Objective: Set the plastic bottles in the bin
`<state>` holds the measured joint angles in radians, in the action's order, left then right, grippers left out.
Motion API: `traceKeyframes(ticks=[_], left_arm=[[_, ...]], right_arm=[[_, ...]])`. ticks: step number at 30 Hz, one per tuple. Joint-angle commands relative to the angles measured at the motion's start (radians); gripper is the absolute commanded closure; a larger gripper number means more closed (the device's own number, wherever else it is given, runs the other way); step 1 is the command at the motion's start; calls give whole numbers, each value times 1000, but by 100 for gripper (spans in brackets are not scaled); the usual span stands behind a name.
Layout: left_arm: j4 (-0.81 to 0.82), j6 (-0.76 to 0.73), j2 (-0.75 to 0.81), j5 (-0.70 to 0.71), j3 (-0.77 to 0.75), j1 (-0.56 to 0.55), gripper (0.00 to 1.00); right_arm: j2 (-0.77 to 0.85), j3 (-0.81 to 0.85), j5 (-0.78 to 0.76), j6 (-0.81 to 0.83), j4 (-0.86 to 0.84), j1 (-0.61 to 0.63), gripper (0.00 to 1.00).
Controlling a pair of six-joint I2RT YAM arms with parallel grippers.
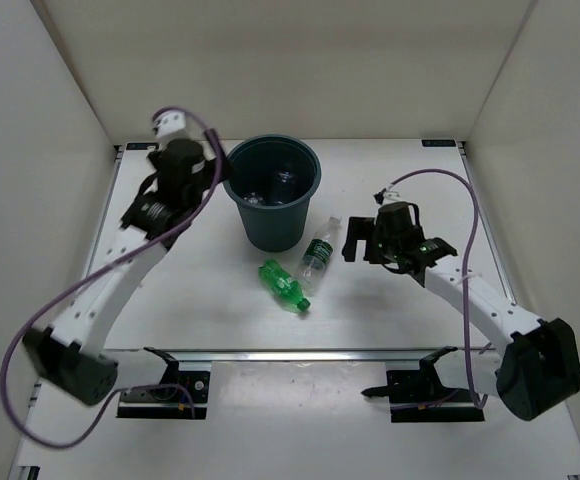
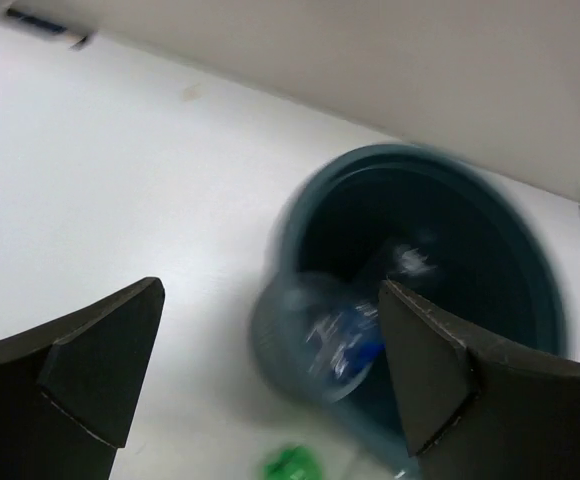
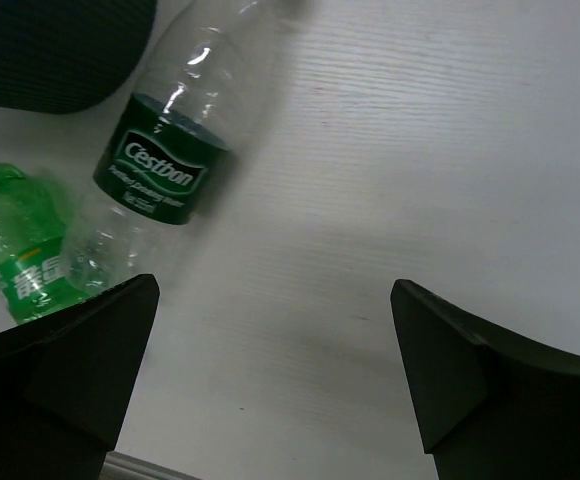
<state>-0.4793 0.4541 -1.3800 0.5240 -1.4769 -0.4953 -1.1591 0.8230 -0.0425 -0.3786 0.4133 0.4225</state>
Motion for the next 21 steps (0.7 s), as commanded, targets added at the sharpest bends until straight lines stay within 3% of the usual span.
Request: traceKeyframes(ticks=[1,4,8,12,17,21], left_arm=[[-172,96,226,19,250,92,1],[-251,132,417,-36,422,176,1],[-360,156,610,-68,509,271,1],[-403,179,699,2,549,239,1],[-406,179,745,-4,544,232,1],[-433,178,756,2,533,222,1]], right_arm=[[-77,48,19,-92,-111,38,1],[-143,79,14,-135,-178,61,1],[-232,128,-54,-179,-205,102,1],[-336,172,-39,-220,-258,117,1],[-473,246,-190,-262,-209,162,1],[-527,222,-165,-293,-281,151,1]])
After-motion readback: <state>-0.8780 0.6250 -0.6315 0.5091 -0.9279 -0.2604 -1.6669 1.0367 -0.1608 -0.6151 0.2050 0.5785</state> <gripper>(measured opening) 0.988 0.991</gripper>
